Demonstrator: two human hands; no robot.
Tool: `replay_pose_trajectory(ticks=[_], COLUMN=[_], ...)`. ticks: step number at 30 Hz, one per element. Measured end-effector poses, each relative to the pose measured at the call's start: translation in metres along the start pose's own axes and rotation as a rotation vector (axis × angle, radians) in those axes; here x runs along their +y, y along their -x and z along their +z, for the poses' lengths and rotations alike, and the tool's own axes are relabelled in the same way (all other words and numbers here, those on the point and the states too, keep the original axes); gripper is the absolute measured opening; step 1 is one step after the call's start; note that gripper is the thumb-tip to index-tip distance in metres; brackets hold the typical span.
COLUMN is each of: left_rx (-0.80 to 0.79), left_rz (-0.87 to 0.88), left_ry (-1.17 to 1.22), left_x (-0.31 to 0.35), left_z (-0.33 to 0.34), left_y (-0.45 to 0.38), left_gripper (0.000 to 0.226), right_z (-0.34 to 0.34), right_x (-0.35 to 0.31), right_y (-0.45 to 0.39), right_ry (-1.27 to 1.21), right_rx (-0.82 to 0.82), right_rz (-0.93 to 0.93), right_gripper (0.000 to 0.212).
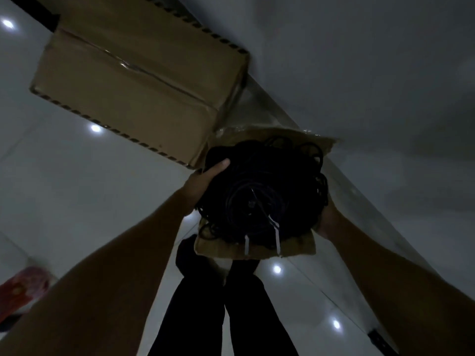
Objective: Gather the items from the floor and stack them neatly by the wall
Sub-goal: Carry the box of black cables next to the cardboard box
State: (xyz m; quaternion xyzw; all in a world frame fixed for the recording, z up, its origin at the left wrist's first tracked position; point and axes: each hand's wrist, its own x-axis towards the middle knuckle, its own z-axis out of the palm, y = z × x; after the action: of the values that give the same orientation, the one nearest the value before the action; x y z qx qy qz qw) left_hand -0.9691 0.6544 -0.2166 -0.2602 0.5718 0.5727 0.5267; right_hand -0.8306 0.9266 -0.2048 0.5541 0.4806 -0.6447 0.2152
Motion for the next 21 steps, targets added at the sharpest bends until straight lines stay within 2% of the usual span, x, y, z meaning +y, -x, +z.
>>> replay_pose_trajectory(ticks=[3,5,8,13,16,18,21], left_rx=[0.062,0.092,0.057,0.059,0.088,0.089,0.114], left_rz=[0.047,0.082,0.051,0.121,0.131,0.09,0.068], left_ry=[0.015,-0.028,-0.115,-0.241,-0.292,-0.306,-0.262], left_x=[0.004,0.003,0.003,0.022,0.029,0.034,0.037], left_z=[0.005,0.012,0.022,0.043,0.048,0.048,0.046], left_y=[-0.029,-0.047,-0.068,-0.085,-0.101,-0.107,-0.108], left_gripper=[0.098,0.101,0.107,0.103,0.097,0.108,0.109], right_z=[-0.001,-0.007,-0.023,-0.036,-0.033,-0.031,-0.027], right_x=[0.012,0.023,0.038,0.048,0.048,0.052,0.05], right_y=[-0.037,-0.056,-0.068,-0.092,-0.096,-0.103,-0.11], right_ry=[-0.083,-0.136,-0.104,-0.17,-0.09,-0.044,-0.065], right_rx=[-0.122,-0.252,-0.065,-0.04,-0.002,0.02,-0.071], right_rz=[0.046,0.008,0.044,-0.016,-0.091,-0.113,-0.038], right_gripper=[0.059,0.069,0.075,0.075,0.079,0.085,0.082])
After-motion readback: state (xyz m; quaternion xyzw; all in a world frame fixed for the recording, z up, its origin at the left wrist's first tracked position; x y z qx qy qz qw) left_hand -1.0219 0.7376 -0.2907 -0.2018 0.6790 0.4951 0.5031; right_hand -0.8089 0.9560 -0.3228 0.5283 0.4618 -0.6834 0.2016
